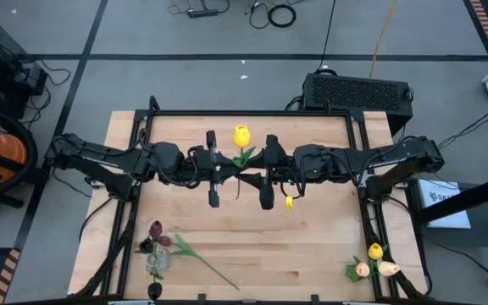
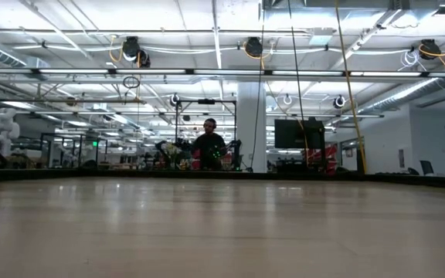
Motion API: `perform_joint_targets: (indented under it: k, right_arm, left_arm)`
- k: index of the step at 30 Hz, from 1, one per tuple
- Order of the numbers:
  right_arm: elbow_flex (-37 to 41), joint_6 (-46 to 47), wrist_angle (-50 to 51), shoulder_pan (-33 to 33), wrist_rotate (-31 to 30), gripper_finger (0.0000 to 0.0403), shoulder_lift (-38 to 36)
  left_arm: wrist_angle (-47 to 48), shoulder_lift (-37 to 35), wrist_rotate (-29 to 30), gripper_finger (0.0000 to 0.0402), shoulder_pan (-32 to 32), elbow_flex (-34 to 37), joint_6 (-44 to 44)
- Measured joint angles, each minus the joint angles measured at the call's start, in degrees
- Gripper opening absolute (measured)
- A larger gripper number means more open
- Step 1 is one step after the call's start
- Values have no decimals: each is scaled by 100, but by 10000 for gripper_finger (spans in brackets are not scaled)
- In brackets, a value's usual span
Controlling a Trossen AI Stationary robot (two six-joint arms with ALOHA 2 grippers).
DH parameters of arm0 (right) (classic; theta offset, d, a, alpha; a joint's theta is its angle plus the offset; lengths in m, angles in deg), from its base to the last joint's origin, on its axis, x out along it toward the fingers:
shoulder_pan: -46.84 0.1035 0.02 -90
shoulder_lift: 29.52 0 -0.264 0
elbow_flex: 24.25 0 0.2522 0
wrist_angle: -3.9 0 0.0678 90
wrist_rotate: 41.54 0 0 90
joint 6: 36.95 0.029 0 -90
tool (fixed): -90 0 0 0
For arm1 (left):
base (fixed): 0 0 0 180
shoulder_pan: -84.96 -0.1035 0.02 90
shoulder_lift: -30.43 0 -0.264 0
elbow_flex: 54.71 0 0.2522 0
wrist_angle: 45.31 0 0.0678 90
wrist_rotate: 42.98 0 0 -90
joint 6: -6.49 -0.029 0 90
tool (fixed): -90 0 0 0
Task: Sort flowers into vase by color
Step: Put the yellow tulip into the green vase
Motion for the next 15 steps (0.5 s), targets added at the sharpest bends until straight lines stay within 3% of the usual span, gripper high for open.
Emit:
perform_joint_targets:
  k: [7, 15]
  right_arm:
    - [1, -40, 30, 3, 10, 19, 0]
    - [4, -136, 34, 0, 16, 3, 0]
  left_arm:
    - [11, 0, 14, 11, -4, 0, -42]
    - [48, 0, 20, 14, 18, 0, 7]
